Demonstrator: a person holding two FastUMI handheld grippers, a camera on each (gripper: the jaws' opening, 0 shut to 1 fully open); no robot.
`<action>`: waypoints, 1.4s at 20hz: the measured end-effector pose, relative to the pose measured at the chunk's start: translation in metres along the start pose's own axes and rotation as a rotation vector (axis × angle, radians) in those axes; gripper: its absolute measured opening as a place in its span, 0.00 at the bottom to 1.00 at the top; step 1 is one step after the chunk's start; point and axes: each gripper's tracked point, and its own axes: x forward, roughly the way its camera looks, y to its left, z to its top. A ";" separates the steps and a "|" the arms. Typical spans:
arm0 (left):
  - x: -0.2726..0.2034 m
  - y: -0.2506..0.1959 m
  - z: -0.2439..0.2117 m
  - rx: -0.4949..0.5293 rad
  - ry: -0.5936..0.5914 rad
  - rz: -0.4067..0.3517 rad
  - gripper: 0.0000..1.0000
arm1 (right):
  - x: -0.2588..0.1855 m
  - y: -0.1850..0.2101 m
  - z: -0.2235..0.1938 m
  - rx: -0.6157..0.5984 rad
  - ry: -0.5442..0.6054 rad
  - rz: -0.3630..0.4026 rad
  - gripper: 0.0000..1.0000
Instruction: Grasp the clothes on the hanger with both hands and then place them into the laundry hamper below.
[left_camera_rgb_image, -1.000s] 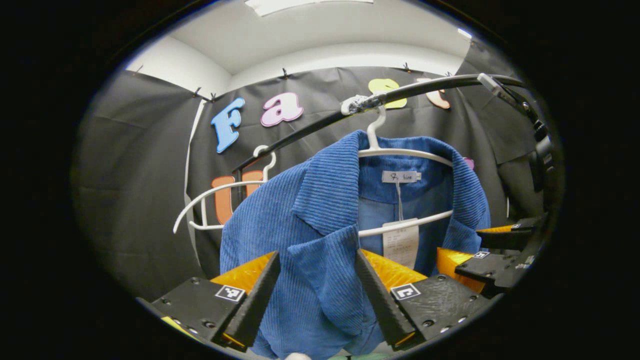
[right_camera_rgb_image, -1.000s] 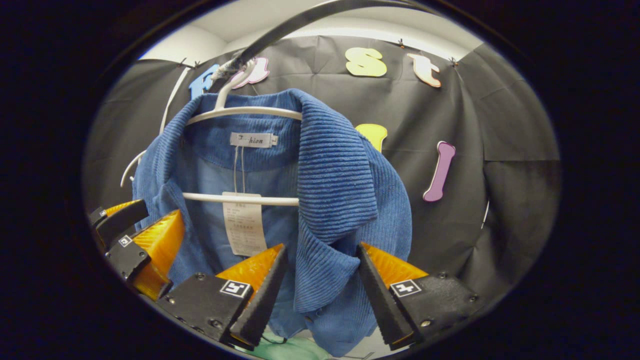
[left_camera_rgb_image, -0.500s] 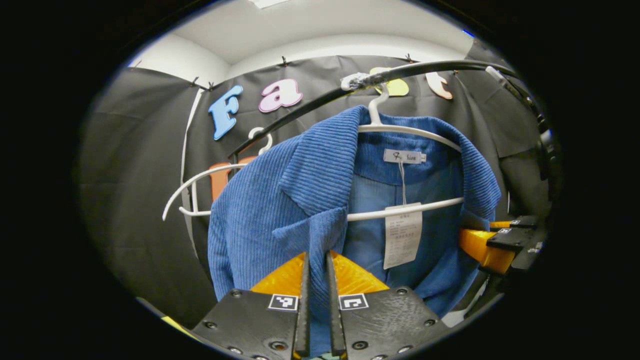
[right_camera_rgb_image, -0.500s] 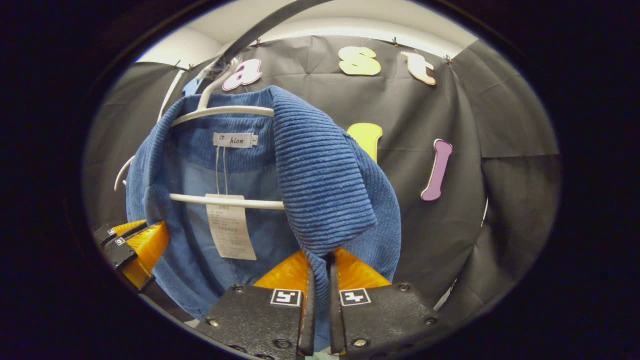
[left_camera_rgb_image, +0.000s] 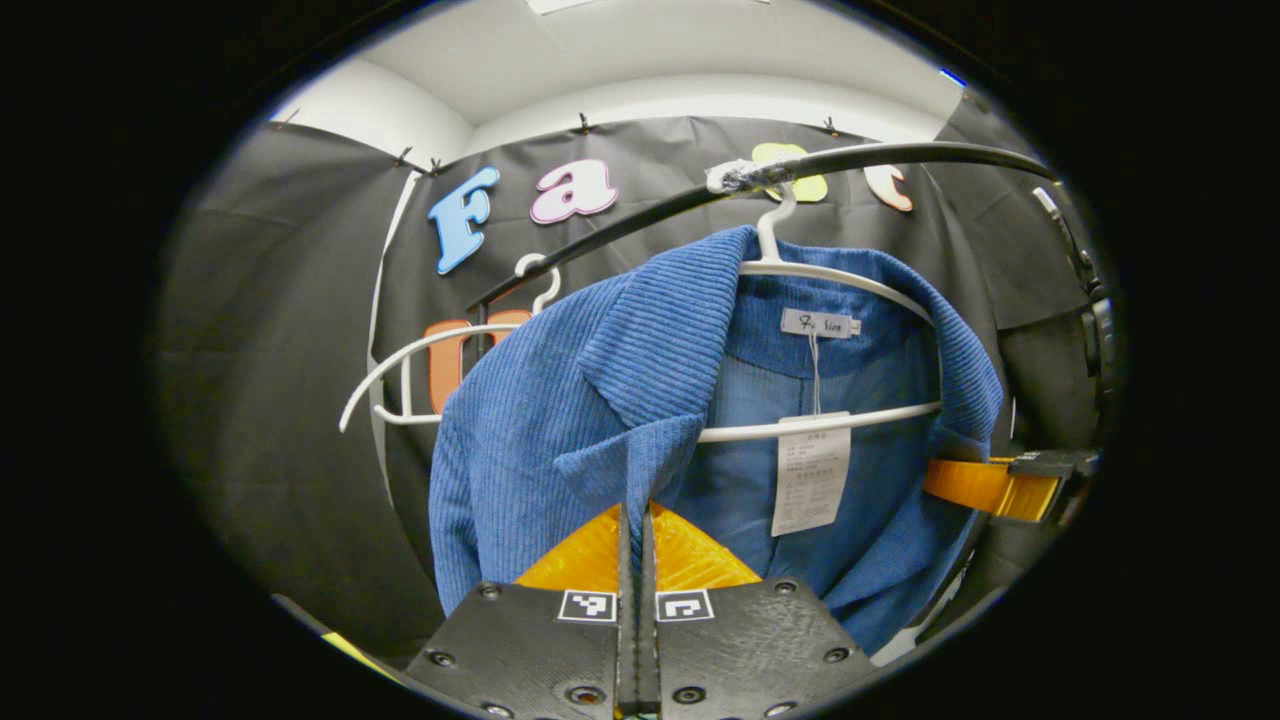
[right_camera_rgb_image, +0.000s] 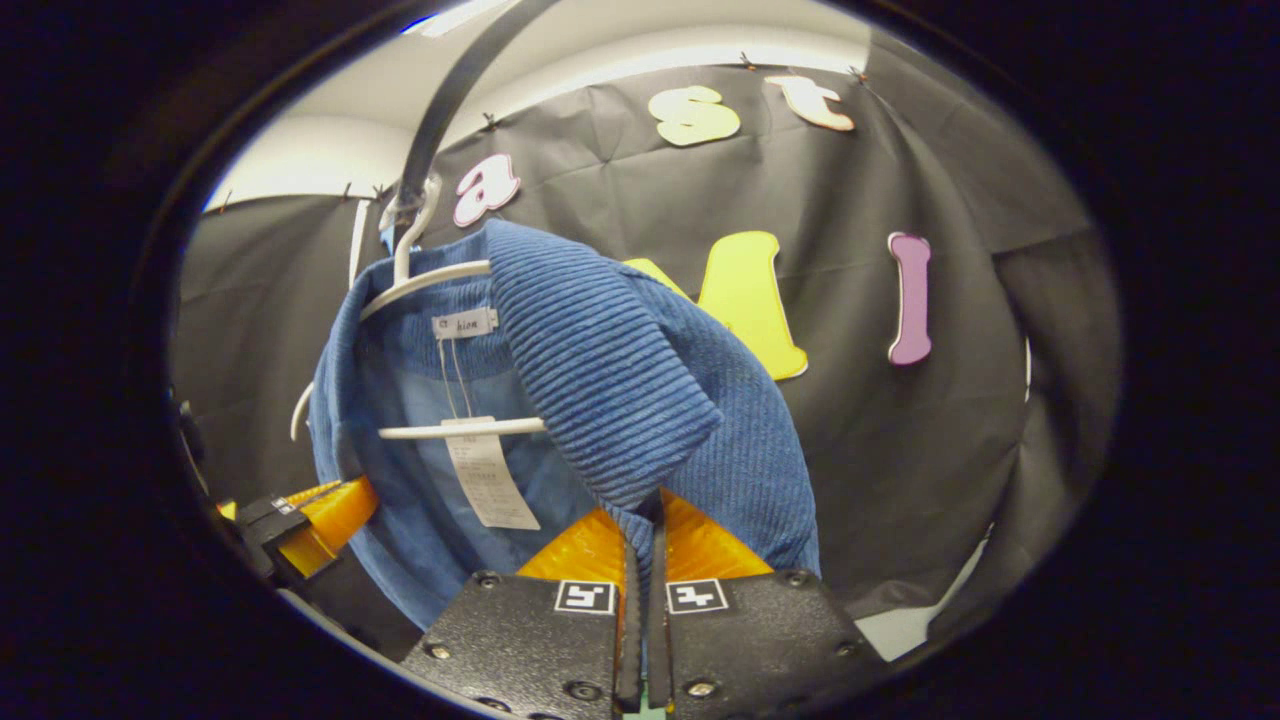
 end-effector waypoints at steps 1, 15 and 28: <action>-0.002 0.004 0.002 0.006 -0.005 0.008 0.04 | -0.001 -0.003 0.002 0.016 -0.002 0.009 0.06; 0.001 0.070 0.056 -0.012 -0.090 0.165 0.04 | -0.014 -0.039 0.065 0.097 -0.101 0.011 0.06; 0.011 0.098 0.090 0.006 -0.147 0.206 0.00 | -0.016 -0.051 0.094 0.168 -0.073 0.122 0.06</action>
